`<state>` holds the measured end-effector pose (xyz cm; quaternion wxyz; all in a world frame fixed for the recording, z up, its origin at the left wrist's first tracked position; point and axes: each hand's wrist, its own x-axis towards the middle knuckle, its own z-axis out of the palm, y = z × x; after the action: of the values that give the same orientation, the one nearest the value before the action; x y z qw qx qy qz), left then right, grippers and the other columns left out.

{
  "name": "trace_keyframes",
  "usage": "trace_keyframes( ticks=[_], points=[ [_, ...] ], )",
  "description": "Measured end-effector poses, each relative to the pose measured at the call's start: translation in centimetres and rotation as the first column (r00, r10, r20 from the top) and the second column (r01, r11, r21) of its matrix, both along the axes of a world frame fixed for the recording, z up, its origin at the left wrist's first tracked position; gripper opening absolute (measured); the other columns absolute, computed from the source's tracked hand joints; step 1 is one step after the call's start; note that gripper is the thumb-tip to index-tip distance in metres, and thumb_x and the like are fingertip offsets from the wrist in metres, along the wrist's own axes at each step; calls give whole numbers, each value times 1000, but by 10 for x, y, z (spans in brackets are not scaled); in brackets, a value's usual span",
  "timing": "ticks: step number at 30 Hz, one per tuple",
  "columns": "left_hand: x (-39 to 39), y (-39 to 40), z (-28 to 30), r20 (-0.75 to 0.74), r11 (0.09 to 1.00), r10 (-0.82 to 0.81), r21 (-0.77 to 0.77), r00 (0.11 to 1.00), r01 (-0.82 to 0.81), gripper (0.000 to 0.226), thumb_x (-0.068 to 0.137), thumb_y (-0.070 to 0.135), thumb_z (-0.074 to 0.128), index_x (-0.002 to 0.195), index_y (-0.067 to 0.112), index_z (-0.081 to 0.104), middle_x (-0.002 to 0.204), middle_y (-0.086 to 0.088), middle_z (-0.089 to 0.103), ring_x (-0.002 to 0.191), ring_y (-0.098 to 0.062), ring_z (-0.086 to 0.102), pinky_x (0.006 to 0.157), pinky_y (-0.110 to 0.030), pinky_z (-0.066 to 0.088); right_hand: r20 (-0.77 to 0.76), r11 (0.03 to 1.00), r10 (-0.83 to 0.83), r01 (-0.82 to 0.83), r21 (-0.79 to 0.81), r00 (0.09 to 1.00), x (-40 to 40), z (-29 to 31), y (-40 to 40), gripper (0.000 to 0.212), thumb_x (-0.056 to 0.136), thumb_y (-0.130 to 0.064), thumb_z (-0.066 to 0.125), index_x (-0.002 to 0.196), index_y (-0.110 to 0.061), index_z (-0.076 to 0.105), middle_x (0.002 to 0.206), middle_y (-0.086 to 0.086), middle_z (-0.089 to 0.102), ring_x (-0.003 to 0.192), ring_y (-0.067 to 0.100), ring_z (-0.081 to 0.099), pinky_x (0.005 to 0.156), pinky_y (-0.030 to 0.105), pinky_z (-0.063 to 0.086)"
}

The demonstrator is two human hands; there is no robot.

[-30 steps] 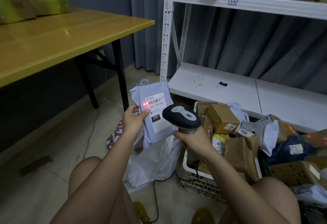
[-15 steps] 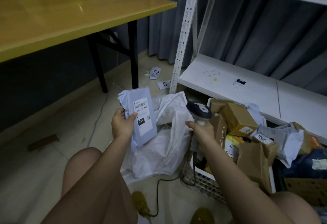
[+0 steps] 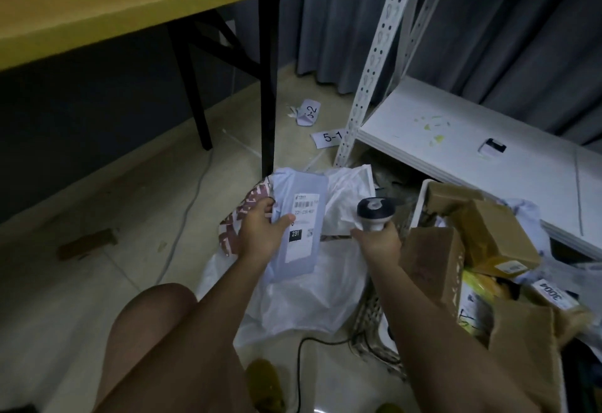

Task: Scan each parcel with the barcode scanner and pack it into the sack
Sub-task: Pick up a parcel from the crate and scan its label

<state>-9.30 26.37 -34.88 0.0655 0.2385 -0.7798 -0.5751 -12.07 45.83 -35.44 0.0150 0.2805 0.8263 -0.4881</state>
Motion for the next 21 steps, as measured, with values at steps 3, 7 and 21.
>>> trace_keyframes(
  ticks=[3,7,21],
  points=[
    [-14,5,-9,35,994,-103,-38,994,104,41,80,19,77,116,10,61,101,-1,60,89,-22,60,78,-31,49,-22,999,15,-15,-29,1000,-7,-6,2,59,77,-15,79,129,-11,52,130,10,58,117,31,56,96,38,46],
    [-26,14,-19,87,956,-243,-149,966,254,35,80,22,77,110,12,61,100,2,59,94,-26,60,85,-39,50,-74,992,45,-54,-115,996,-5,8,7,54,78,-11,78,127,-9,55,119,9,63,111,28,59,90,36,48],
    [-46,-35,-2,-79,943,65,-322,995,-88,26,83,25,70,105,17,57,111,-6,61,97,-27,59,78,-38,50,-203,989,-46,16,-148,978,15,65,34,49,78,-17,80,122,-9,60,113,3,65,105,21,61,87,32,48]
  ],
)
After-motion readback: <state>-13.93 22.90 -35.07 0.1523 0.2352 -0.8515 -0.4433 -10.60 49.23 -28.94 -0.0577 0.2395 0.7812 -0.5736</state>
